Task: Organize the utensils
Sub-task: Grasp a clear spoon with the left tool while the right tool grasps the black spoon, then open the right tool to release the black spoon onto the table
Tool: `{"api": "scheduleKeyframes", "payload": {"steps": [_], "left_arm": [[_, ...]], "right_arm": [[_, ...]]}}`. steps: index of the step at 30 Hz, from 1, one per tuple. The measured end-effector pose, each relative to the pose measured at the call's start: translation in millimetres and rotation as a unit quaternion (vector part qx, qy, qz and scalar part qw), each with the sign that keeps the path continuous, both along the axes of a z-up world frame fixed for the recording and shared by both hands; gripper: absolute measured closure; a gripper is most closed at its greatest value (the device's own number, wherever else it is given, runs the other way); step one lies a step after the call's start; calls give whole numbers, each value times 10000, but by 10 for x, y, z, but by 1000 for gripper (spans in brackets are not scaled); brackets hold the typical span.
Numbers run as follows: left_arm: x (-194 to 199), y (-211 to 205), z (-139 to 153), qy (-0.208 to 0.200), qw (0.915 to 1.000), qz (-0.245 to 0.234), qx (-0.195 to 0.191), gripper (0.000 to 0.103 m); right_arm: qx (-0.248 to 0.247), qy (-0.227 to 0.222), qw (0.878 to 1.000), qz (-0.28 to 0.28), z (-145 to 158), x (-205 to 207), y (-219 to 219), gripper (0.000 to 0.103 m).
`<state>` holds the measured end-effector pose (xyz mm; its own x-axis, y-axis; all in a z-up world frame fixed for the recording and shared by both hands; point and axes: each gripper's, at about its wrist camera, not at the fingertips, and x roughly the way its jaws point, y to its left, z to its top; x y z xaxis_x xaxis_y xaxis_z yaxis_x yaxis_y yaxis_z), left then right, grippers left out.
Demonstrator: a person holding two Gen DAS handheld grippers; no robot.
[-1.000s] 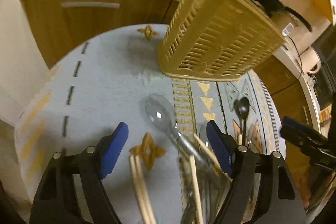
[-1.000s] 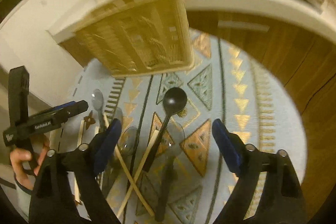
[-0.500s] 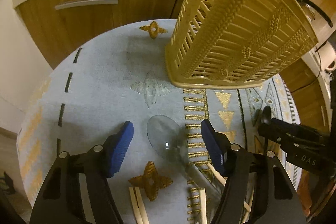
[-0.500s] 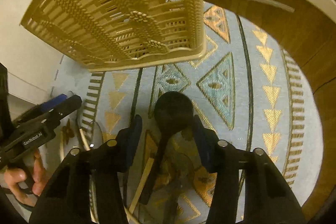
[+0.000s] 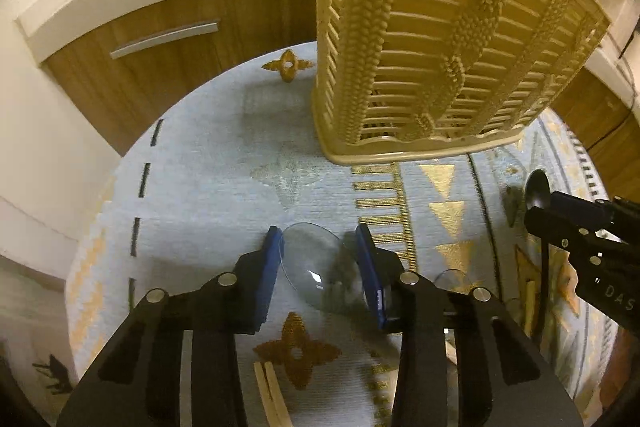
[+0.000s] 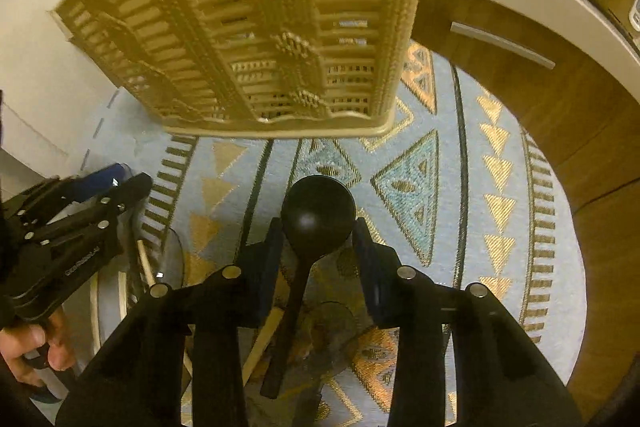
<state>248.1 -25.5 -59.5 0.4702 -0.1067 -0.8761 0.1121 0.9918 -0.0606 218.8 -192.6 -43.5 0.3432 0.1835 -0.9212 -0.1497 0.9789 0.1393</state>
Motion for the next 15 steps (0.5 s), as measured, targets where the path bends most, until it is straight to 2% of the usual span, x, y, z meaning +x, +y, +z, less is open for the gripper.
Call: {"api": "scheduleKeyframes", "payload": {"steps": [2,7,12,15], "left_arm": [[-26,-32,34,-133,9995,-92,-269,73],[-190,-87,245,-674,9956,-356,-551,74],[-426,-47,513,-1322,9852,-632,-884,75],[-549,46,708,-1677,9774,-682,-1089,75]], "right_arm": [[97,-160,9998,39,80,-63,-31,71],[331,-588,9976,118,303,-225,-116,71],[484,-1224,9910,258,564,-400,-200,71],[737,-1533,9850,277,792,-538,-333,71]]}}
